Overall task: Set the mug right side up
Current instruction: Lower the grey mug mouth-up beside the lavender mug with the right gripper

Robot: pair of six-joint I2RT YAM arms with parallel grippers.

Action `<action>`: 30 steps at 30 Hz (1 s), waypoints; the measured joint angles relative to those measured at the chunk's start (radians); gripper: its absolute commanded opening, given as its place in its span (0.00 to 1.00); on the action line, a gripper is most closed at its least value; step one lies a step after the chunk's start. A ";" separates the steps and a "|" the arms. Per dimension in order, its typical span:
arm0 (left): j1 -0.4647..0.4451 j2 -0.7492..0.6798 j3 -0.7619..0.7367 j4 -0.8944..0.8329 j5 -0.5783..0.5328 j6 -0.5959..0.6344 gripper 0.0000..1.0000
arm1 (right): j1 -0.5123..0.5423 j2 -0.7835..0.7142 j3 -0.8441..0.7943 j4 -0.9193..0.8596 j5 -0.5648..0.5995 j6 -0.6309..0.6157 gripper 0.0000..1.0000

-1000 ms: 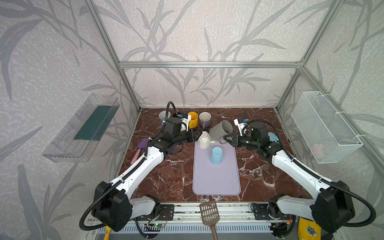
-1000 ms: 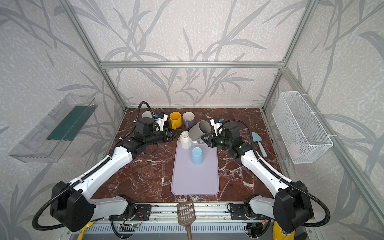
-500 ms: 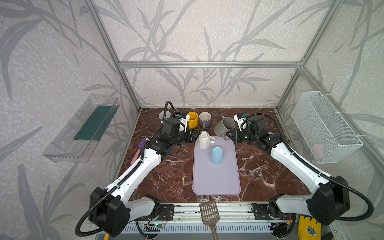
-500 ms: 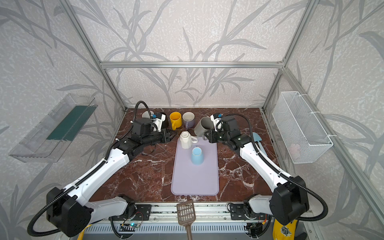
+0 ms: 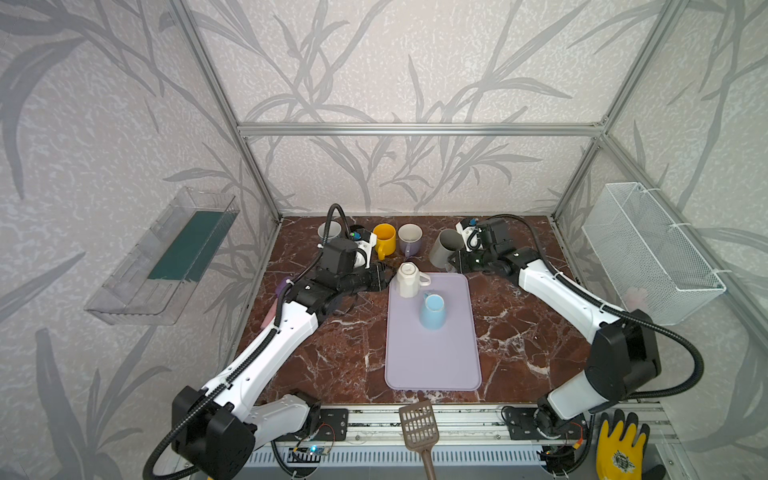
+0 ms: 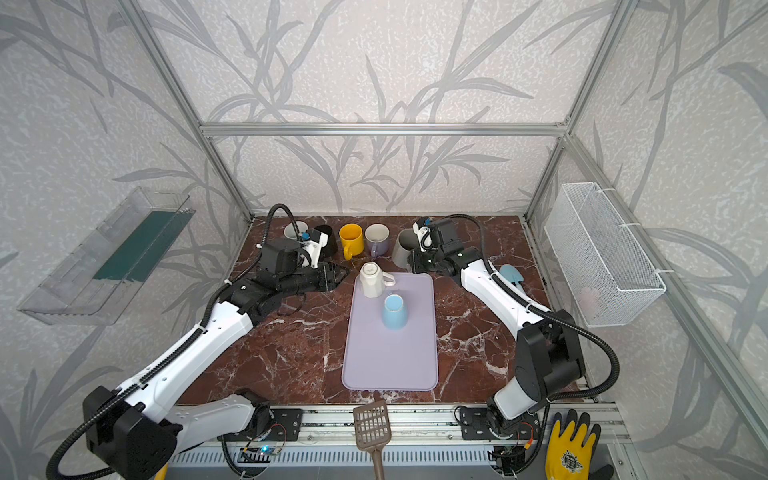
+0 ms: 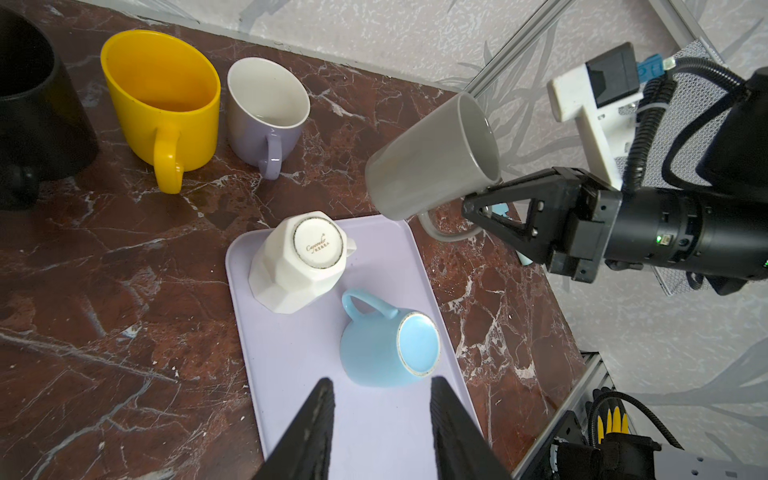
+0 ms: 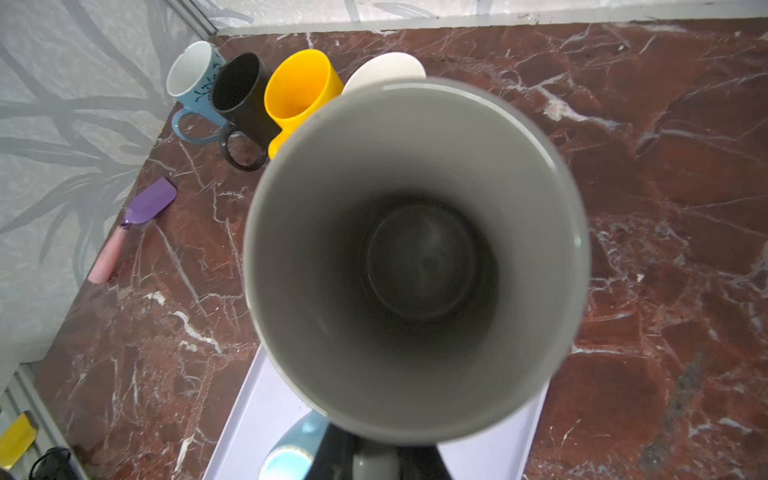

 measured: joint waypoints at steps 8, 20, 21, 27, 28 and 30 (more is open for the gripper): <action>0.000 -0.001 0.000 -0.006 0.011 0.000 0.40 | 0.000 0.109 0.097 -0.015 0.081 -0.018 0.00; 0.000 -0.002 -0.005 -0.004 0.016 0.000 0.40 | 0.000 0.285 0.241 -0.028 0.163 -0.022 0.00; 0.000 -0.002 -0.007 -0.006 0.016 0.000 0.40 | 0.000 0.298 0.252 -0.029 0.166 -0.022 0.00; 0.000 -0.002 -0.021 -0.008 0.019 0.000 0.40 | 0.000 0.366 0.328 -0.042 0.185 -0.023 0.00; 0.000 -0.002 -0.023 -0.008 0.020 0.000 0.40 | 0.000 0.377 0.339 -0.045 0.188 -0.024 0.00; 0.000 -0.002 -0.026 -0.009 0.026 0.000 0.40 | 0.000 0.398 0.365 -0.059 0.190 -0.024 0.00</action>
